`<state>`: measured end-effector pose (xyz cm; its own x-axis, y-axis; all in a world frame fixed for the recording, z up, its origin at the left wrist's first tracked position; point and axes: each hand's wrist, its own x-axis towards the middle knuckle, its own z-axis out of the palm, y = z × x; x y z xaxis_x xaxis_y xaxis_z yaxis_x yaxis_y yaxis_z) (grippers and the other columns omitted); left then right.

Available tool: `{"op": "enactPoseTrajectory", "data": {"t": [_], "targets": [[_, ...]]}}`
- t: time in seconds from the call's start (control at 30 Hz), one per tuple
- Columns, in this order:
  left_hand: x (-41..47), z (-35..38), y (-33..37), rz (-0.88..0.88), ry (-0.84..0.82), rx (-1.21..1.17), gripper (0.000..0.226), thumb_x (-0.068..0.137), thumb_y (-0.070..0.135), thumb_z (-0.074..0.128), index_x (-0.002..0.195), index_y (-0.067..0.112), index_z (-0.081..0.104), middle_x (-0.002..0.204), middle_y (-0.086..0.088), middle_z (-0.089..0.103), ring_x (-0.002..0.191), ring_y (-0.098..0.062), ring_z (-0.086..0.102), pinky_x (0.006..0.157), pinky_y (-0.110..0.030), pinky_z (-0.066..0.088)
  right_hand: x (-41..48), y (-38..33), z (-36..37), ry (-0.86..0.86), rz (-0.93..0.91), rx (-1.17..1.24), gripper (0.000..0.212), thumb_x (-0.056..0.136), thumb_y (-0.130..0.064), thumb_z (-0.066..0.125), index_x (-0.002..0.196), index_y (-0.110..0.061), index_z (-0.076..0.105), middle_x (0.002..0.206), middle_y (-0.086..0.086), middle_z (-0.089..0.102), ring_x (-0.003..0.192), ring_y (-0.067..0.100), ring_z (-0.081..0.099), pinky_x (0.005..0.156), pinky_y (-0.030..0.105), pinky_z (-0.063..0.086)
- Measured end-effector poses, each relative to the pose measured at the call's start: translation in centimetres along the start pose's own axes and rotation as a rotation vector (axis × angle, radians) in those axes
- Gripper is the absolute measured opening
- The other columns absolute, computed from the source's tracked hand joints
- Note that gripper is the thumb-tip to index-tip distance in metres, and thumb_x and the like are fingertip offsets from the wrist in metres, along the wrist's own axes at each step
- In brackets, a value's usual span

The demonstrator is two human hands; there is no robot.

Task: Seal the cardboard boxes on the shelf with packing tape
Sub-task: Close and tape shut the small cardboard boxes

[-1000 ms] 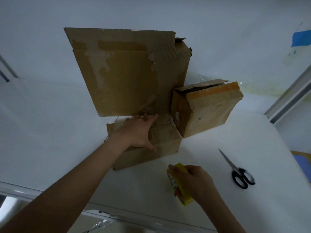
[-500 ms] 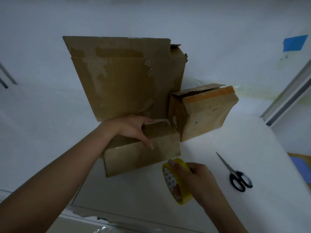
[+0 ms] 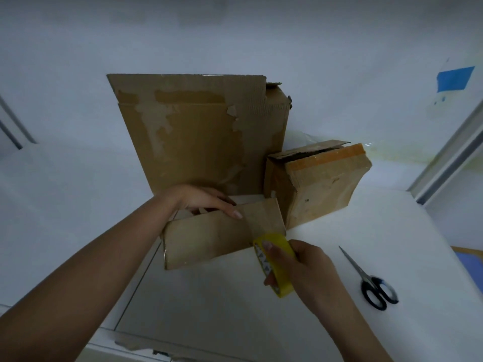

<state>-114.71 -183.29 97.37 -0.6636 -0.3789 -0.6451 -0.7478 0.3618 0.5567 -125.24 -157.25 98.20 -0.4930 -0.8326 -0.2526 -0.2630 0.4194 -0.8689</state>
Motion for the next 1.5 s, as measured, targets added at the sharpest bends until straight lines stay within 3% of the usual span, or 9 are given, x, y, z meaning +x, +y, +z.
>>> {"op": "enactPoseTrajectory", "data": {"t": [0.1,0.2,0.37,0.47,0.67,0.77,0.97,1.27,1.5], "targets": [[-0.1,0.1,-0.9,0.026,0.064,-0.029,0.069,0.054,0.081,0.07,0.113,0.047,0.058,0.118,0.017,0.062,0.108,-0.004,0.058,0.091,-0.025,0.048,-0.1,0.3,0.4,-0.005,-0.052,0.004,0.025,0.092,-0.045,0.057,0.085,-0.021,0.061,0.065,-0.009,0.072,0.059,-0.002,0.065,0.051,0.006,0.04],[-0.1,0.0,-1.3,0.11,0.187,-0.015,0.09,0.047,0.088,0.071,0.124,0.044,0.059,0.128,0.015,0.061,0.117,-0.006,0.057,0.105,-0.032,0.045,-0.3,0.6,0.6,0.025,-0.085,-0.034,0.024,0.088,-0.047,0.06,0.085,-0.024,0.061,0.068,-0.01,0.072,0.062,-0.003,0.065,0.056,0.01,0.04],[-1.9,0.8,0.2,0.254,0.413,0.031,0.062,0.066,0.059,0.081,0.12,0.031,0.066,0.11,0.014,0.066,0.101,-0.002,0.061,0.081,-0.022,0.048,-0.4,1.3,0.5,0.023,-0.141,0.008,0.018,0.088,-0.041,0.063,0.087,-0.023,0.063,0.07,-0.011,0.073,0.066,-0.002,0.066,0.063,0.017,0.044],[-3.1,3.3,0.7,0.275,0.674,0.191,0.039,0.074,0.056,0.078,0.104,0.032,0.07,0.096,0.014,0.066,0.087,-0.003,0.06,0.07,-0.023,0.047,-0.2,1.6,0.5,0.06,-0.143,0.155,0.013,0.089,-0.03,0.065,0.084,-0.017,0.066,0.065,-0.009,0.071,0.058,-0.002,0.063,0.053,0.009,0.039],[-2.0,8.7,0.6,0.149,1.071,0.702,0.042,0.101,0.042,0.044,0.127,0.017,0.066,0.107,-0.002,0.071,0.091,-0.022,0.067,0.076,-0.033,0.052,1.7,0.9,0.1,0.106,-0.058,0.428,0.017,0.084,-0.034,0.069,0.089,-0.019,0.073,0.08,-0.006,0.076,0.073,0.006,0.071,0.063,0.017,0.05],[-1.2,9.9,-0.1,0.09,1.058,0.85,0.065,0.092,0.047,0.037,0.133,0.002,0.06,0.12,-0.012,0.069,0.106,-0.025,0.067,0.09,-0.04,0.053,2.5,0.4,0.0,0.119,-0.117,0.334,0.024,0.083,-0.043,0.067,0.093,-0.022,0.071,0.08,-0.009,0.075,0.074,0.004,0.07,0.064,0.017,0.049],[-0.9,8.5,-1.3,0.058,0.824,0.763,0.096,0.083,0.063,-0.017,0.158,0.008,0.006,0.165,-0.016,0.01,0.153,-0.025,0.01,0.123,-0.051,0.004,3.7,-0.8,0.7,0.09,-0.286,0.181,0.02,0.091,-0.034,0.061,0.076,-0.022,0.066,0.062,-0.015,0.067,0.056,-0.005,0.06,0.05,0.006,0.038],[0.0,7.3,-1.1,0.004,0.736,0.782,0.095,0.083,0.071,-0.007,0.158,0.012,-0.004,0.166,-0.012,0.001,0.153,-0.024,0.002,0.123,-0.052,0.0,4.2,-1.5,0.6,0.099,-0.23,0.094,0.04,0.092,-0.047,0.059,0.083,-0.009,0.068,0.077,0.011,0.068,0.073,0.024,0.063,0.065,0.03,0.042],[-0.2,6.8,-0.7,-0.018,0.679,0.778,0.087,0.093,0.067,0.008,0.157,0.011,-0.009,0.166,-0.013,-0.004,0.153,-0.025,0.0,0.123,-0.053,0.001,2.0,-0.7,0.0,0.041,-0.094,-0.098,0.036,0.097,-0.046,0.048,0.083,-0.018,0.066,0.054,-0.021,0.066,0.057,-0.011,0.06,0.05,0.005,0.039]]}}
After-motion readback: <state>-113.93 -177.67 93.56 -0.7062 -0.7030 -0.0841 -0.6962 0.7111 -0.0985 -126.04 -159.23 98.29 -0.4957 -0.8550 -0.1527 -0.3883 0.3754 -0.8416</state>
